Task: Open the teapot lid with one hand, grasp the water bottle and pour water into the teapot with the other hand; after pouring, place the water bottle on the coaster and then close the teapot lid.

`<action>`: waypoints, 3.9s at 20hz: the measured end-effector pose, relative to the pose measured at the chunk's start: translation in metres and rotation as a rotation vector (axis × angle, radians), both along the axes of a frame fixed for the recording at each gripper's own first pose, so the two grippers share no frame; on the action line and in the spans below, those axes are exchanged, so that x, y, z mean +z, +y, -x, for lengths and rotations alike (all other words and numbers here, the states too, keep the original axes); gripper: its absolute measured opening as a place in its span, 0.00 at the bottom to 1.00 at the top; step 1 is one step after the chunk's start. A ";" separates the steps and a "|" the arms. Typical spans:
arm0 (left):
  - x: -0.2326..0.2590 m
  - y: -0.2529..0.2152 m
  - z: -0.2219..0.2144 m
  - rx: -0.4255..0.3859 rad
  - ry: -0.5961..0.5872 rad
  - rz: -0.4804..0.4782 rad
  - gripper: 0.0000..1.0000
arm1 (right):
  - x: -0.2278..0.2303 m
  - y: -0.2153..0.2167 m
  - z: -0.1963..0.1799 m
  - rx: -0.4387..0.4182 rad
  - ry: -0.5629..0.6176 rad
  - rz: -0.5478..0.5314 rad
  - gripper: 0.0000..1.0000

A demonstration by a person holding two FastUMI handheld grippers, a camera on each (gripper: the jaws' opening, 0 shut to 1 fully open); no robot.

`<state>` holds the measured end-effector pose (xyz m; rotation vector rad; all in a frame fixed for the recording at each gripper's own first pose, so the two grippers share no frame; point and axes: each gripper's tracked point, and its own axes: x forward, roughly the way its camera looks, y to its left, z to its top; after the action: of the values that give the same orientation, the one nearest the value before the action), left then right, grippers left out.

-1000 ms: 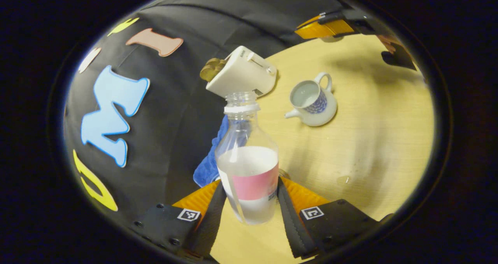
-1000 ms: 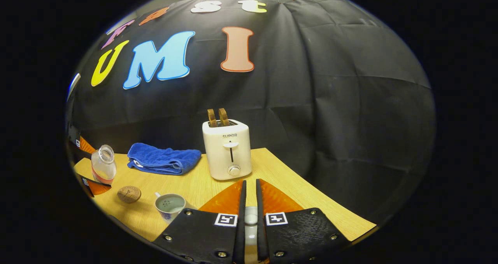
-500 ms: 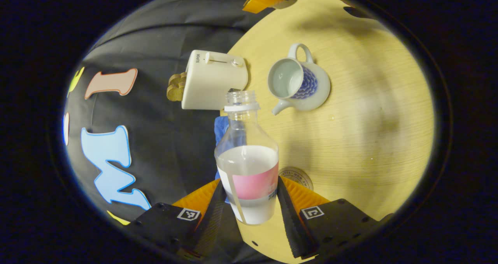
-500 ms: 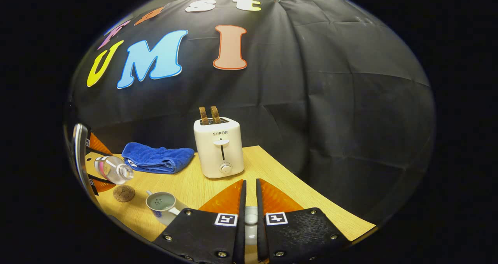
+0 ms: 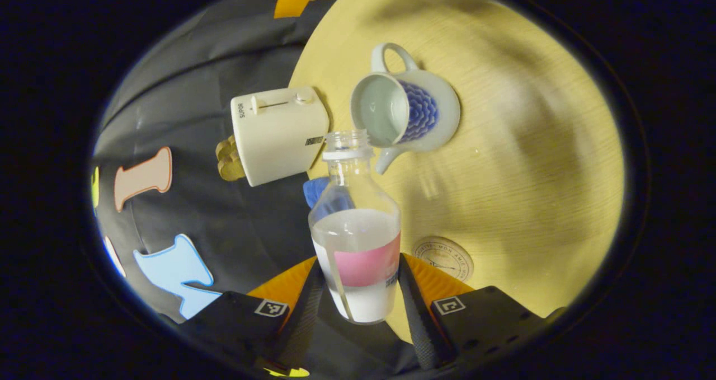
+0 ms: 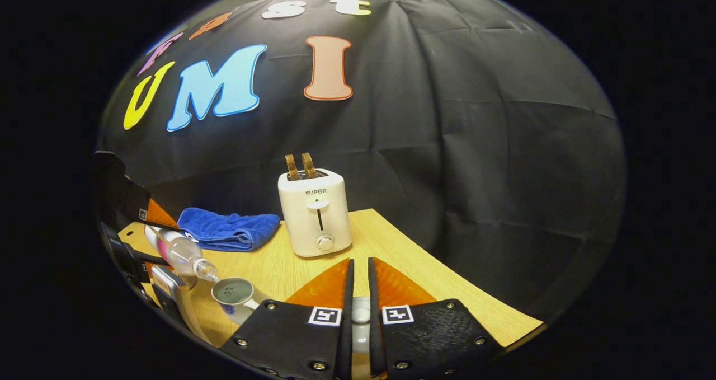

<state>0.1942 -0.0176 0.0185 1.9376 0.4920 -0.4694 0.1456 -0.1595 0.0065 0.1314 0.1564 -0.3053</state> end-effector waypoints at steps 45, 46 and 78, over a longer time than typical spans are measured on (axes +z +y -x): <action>0.057 -0.038 0.003 -0.108 -0.076 -0.581 0.82 | 0.010 0.007 0.002 0.043 -0.045 -0.073 0.12; 0.056 -0.038 0.003 -0.104 -0.073 -0.576 0.82 | 0.010 0.006 0.003 0.042 -0.044 -0.074 0.12; -0.012 0.060 0.010 0.298 -0.158 0.760 0.83 | 0.011 0.018 0.000 0.069 -0.050 -0.068 0.12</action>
<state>0.1845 0.0421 0.0061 1.1363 0.4105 -0.2515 0.1459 -0.1415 0.0179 0.2005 0.1215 -0.2274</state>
